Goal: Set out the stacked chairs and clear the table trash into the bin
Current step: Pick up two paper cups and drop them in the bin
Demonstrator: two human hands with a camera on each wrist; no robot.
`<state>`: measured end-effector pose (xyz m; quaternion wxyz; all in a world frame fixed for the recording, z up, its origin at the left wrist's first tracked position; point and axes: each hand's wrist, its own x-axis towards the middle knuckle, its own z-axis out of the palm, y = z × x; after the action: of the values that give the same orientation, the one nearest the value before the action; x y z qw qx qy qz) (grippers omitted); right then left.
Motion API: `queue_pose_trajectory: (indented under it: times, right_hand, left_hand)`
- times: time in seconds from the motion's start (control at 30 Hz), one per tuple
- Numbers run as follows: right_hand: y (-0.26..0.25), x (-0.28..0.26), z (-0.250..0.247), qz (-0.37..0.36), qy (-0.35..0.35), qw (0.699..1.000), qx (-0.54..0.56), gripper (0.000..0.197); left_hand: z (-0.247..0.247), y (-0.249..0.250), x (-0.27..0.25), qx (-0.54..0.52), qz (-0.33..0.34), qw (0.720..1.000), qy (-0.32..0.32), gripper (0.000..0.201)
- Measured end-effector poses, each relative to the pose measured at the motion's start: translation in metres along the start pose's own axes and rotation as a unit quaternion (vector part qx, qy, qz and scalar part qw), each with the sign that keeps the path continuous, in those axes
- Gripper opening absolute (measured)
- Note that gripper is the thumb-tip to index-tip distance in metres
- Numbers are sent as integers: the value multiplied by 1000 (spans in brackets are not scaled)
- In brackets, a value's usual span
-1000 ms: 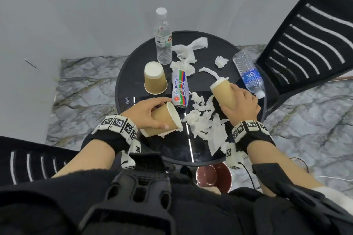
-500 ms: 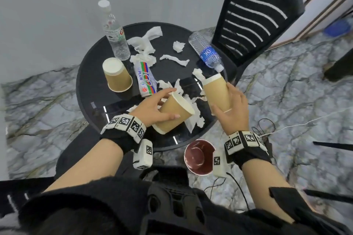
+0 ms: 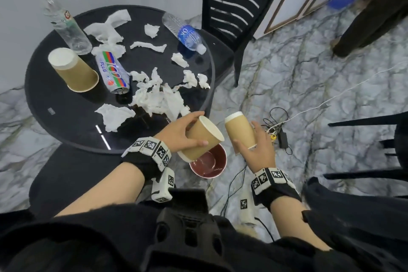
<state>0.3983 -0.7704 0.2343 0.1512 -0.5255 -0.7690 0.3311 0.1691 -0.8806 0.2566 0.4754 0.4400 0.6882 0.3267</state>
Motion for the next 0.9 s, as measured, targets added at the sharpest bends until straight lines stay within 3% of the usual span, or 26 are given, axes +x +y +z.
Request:
queue_pose_trajectory:
  times: [0.23, 0.43, 0.77, 0.9]
  right_hand:
    - [77, -37, -7, 72, -65, 995, 2, 72]
    - [135, -48, 19, 134, -119, 984, -13, 63]
    - [215, -13, 146, 222, -180, 958, -20, 60]
    - [244, 14, 197, 249, -152, 956, -30, 61]
  left_hand:
    - [83, -36, -9, 67, -75, 994, 38, 82]
    - [136, -83, 7, 97, -168, 980, 39, 84]
    - [192, -208, 100, 153, -253, 954, 58, 78]
    - [206, -259, 140, 166, -265, 947, 73, 76]
